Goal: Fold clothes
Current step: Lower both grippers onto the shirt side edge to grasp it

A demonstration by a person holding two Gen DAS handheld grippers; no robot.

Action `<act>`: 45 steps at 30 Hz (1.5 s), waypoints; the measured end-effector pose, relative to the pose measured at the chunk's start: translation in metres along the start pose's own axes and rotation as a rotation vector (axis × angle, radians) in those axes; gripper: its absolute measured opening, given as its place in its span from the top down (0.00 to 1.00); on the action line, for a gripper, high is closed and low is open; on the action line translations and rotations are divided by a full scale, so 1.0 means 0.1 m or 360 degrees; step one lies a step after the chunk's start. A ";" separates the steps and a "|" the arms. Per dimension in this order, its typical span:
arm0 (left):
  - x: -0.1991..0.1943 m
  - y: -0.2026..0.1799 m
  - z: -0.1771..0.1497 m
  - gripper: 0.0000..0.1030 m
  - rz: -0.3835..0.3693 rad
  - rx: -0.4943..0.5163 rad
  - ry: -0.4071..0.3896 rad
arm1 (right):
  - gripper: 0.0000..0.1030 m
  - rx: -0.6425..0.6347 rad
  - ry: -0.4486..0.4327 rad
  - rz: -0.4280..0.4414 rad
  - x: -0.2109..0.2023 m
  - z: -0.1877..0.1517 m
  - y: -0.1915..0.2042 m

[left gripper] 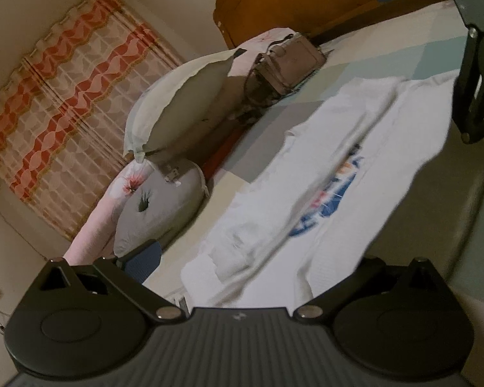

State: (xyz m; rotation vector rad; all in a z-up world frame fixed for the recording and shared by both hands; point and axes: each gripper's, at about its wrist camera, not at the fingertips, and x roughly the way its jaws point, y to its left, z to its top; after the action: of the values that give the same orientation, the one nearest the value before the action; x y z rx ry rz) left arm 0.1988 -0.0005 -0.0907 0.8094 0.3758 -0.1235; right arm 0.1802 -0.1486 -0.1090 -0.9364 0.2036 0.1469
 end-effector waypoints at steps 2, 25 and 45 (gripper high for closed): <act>0.13 0.05 0.03 0.00 0.0002 0.0002 -0.0005 | 0.00 0.0018 0.0004 -0.0006 0.14 0.05 -0.03; 1.59 0.46 0.23 0.00 -0.0025 -0.0083 -0.0012 | 0.00 0.0036 0.0031 0.0025 1.73 0.35 -0.15; 1.35 0.78 -0.12 0.01 -0.0487 -0.0393 0.0237 | 0.00 0.0406 0.0243 0.0681 1.64 0.02 -0.57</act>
State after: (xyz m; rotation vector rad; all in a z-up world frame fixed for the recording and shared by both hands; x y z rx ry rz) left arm 0.3403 0.0664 -0.0949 0.5141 0.6420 -0.2970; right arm 0.3523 -0.1739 -0.1019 -0.6399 0.5516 0.4345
